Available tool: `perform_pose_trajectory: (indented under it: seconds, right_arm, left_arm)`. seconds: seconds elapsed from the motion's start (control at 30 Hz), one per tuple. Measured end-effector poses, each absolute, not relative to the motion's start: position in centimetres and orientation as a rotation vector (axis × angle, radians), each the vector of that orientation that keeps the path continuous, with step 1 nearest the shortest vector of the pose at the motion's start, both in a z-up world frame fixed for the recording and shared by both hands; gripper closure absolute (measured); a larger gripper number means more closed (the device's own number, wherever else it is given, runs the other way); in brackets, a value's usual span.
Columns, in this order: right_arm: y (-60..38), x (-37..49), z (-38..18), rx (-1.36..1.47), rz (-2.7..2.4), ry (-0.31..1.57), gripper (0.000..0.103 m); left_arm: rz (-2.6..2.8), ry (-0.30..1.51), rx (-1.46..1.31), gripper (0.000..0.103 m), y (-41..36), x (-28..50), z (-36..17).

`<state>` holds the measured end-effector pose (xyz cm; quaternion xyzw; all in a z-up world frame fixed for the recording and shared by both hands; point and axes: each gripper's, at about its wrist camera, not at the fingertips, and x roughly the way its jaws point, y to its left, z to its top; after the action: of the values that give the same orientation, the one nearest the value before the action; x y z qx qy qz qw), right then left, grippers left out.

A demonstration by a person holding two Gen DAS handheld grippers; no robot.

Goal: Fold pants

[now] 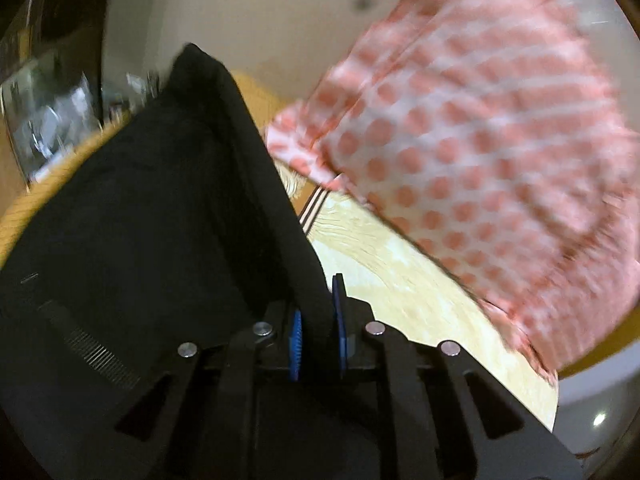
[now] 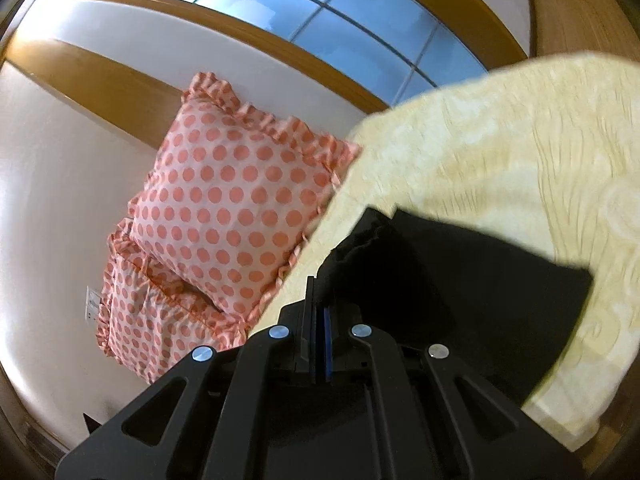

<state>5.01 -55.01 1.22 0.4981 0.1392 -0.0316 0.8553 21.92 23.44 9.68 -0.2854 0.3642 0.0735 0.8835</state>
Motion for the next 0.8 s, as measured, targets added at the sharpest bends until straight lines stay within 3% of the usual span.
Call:
perform_pose_trajectory:
  seconds: [0.13,0.23,0.43,0.53,0.63,0.67,0.73,0.8]
  right_arm:
    - [-56.1,3.8,2.1,1.029,-0.101,0.252,0.101]
    - [-56.9,3.2,0.7,1.047,-0.161,0.298,0.100]
    - [-57.2,2.9,-2.0,1.096,-0.213,0.371,0.100]
    - [-57.4,2.4,-2.2,1.106,-0.210,0.372,0.100]
    - [-57.4,2.1,-2.4,1.117,-0.208,0.370,0.100]
    - [-57.5,2.2,-2.5,1.119,-0.208,0.374,0.100]
    - [-57.7,2.8,-2.5,1.126,-0.198,0.387,0.100]
    - [-58.0,3.4,-1.9,1.125,-0.174,0.383,0.100]
  left_arm:
    - [0.148,0.641,-0.584,0.088,22.4,9.9,11.1]
    - [0.198,0.655,-0.600,0.088,21.3,2.9,7.8]
    - [0.251,0.687,-0.668,0.088,21.1,-1.2,2.5]
    - [0.247,0.656,-0.700,0.083,21.6,-1.4,2.6]
    - [0.272,0.630,-0.736,0.066,22.3,-1.3,2.7]
    - [0.275,0.619,-0.769,0.065,22.7,-1.1,2.5]
    - [0.276,0.618,-0.807,0.068,23.7,-0.7,2.2]
    - [0.290,0.643,-0.800,0.083,24.2,0.0,2.1]
